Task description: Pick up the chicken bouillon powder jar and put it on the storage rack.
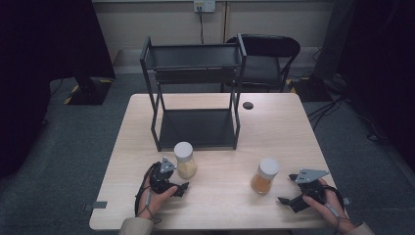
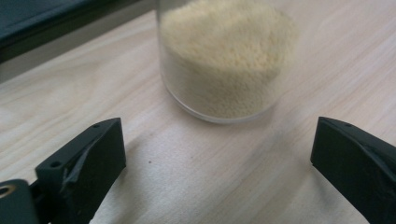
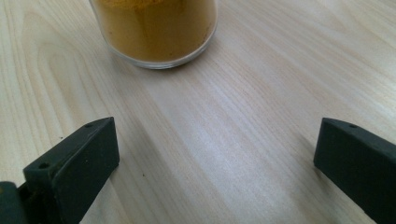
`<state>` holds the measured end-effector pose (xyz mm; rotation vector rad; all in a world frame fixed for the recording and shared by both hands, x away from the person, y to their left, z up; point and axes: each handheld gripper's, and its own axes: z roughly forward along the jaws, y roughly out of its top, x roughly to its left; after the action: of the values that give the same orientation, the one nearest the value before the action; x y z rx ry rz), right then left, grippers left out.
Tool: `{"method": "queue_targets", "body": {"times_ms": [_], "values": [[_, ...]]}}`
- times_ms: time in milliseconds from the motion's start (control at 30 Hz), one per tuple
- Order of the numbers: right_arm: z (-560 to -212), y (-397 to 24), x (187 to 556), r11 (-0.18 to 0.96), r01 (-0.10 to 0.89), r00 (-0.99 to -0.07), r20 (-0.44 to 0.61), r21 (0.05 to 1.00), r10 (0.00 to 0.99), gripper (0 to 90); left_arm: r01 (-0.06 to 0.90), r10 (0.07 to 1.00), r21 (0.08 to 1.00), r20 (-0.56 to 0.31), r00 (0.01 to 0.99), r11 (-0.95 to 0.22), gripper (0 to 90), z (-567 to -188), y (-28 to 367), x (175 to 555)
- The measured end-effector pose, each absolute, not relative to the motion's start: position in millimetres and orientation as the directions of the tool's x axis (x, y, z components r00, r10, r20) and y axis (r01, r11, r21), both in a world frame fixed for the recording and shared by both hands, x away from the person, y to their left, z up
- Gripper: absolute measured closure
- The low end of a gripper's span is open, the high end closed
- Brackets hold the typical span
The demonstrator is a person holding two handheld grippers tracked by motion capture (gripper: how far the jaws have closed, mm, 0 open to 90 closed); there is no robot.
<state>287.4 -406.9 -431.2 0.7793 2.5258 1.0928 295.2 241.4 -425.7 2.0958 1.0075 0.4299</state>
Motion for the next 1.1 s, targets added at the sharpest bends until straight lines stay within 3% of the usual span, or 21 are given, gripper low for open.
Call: {"method": "queue_targets", "body": {"times_ms": [300,667,1100], "values": [[-431,-407,287,0.568,0.366,-0.815,-0.041,0.737,0.578,0.0,0.534,0.777,0.795,-0.131,0.616,-0.289,2.4,-416,250,301],[-431,-407,287,0.568,0.366,-0.815,-0.041,0.737,0.578,0.0,0.494,0.766,0.829,-0.134,0.629,-0.26,3.6,-405,245,309],[-431,-407,287,0.569,0.365,-0.815,-0.041,0.737,0.578,0.0,0.431,0.759,0.862,-0.09,0.645,-0.265,24.2,-404,235,318]]}}
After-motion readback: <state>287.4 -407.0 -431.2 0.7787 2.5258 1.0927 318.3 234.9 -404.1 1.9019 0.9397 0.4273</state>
